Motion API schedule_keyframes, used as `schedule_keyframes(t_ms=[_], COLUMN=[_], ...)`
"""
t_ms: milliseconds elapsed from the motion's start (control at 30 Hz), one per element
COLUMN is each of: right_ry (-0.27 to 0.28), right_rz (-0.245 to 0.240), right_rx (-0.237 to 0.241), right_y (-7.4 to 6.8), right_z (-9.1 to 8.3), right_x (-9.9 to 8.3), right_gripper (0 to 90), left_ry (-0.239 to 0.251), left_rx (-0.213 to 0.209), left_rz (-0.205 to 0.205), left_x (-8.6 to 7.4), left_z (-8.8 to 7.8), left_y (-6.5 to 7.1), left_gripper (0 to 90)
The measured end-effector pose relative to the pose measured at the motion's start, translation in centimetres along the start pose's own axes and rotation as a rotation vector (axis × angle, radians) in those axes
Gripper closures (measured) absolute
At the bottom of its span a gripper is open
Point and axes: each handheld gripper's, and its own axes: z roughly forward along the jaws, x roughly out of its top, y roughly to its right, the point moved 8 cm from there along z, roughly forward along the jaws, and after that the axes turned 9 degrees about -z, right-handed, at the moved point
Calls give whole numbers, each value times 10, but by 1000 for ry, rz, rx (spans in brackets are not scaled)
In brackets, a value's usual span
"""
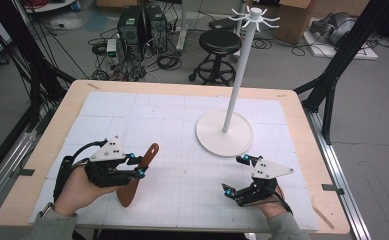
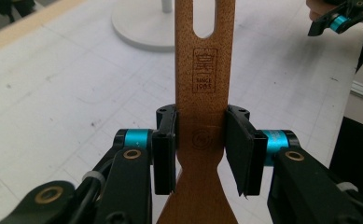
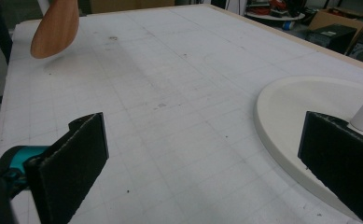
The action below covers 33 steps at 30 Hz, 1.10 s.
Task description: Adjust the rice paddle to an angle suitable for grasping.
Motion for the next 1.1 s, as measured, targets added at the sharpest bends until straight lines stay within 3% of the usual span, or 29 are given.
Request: schedule_keyframes(t_ms=[300, 700, 1100], right_ry=[1, 10, 9], right_rz=[-1, 7, 2], right_rx=[2, -3, -1], right_y=[0, 3, 3], right_z=[0, -1, 2], right_x=[0, -1, 1], right_gripper=[0, 0, 0], left_ry=[64, 143, 152], left_rx=[-30, -70, -68], left_rz=[-1, -36, -56], left_x=[6, 12, 2], left_z=[-5, -2, -2], left_y=[2, 1, -1], left_gripper=[650, 651, 651])
